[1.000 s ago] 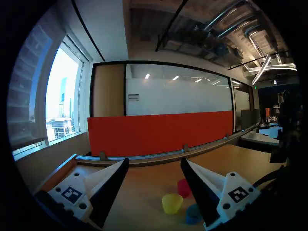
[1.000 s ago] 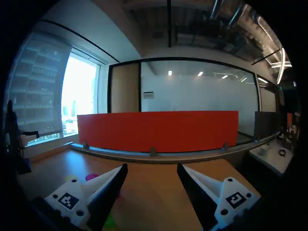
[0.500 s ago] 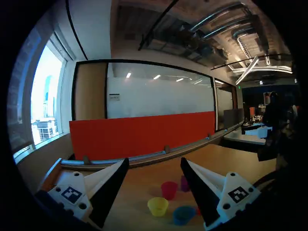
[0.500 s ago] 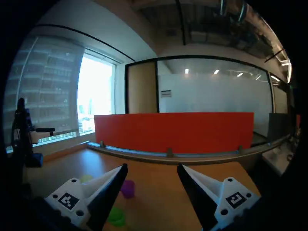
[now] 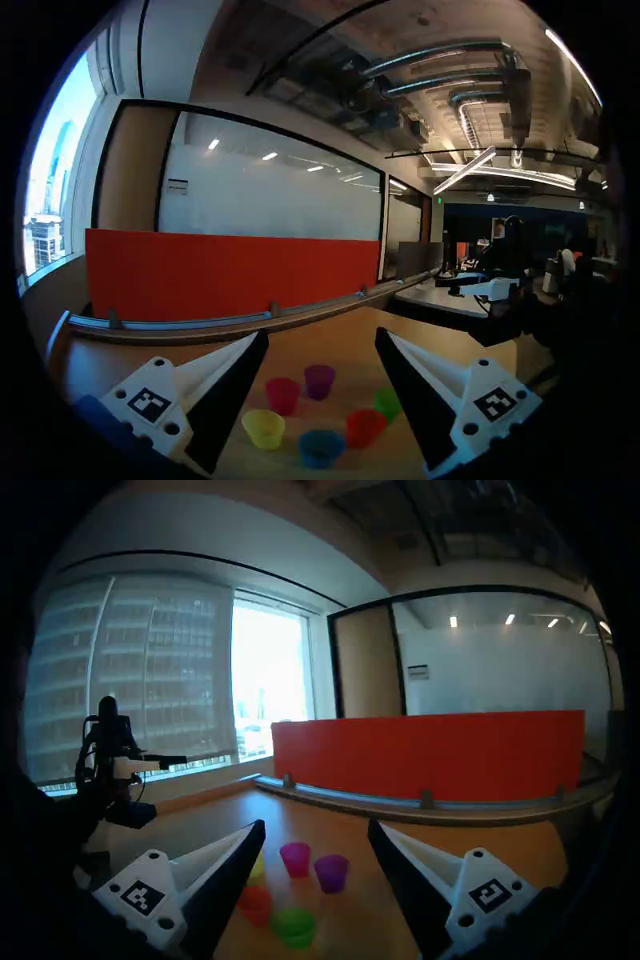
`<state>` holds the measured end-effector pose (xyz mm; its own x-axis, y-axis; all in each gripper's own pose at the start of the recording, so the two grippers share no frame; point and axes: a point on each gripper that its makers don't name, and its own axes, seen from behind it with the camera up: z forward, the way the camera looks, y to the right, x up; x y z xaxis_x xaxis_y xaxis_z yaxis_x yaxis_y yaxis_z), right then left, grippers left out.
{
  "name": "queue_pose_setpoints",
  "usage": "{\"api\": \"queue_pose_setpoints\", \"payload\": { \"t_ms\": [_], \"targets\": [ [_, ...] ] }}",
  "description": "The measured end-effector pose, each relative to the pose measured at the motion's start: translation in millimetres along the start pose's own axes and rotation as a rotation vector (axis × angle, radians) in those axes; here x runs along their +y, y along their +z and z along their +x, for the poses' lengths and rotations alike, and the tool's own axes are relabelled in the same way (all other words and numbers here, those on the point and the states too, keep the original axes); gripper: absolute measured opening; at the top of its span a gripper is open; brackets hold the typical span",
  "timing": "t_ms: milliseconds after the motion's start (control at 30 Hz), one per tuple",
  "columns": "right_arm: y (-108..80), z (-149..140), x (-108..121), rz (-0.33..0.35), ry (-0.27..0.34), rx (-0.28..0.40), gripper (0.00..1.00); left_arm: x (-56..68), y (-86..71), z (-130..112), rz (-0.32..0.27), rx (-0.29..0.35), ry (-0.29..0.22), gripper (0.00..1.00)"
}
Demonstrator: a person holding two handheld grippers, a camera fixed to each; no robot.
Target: Pour water
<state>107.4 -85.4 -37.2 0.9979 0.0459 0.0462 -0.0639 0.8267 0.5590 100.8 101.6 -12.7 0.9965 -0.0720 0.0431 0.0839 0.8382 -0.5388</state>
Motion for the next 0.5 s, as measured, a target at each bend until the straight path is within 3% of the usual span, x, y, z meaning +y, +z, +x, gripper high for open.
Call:
{"api": "queue_pose_setpoints", "payload": {
  "t_ms": [267, 500],
  "targets": [
    [5.2, -11, -10, 0.045, -0.038, -0.062, 0.99, -5.4, 1.5, -10, -0.034, -0.034, -0.02, 0.99],
    [7.7, -35, -16, 0.076, -0.108, -0.155, 0.99, -3.1, 3.1, -38, -0.083, -0.13, 0.035, 0.99]
  ]
}}
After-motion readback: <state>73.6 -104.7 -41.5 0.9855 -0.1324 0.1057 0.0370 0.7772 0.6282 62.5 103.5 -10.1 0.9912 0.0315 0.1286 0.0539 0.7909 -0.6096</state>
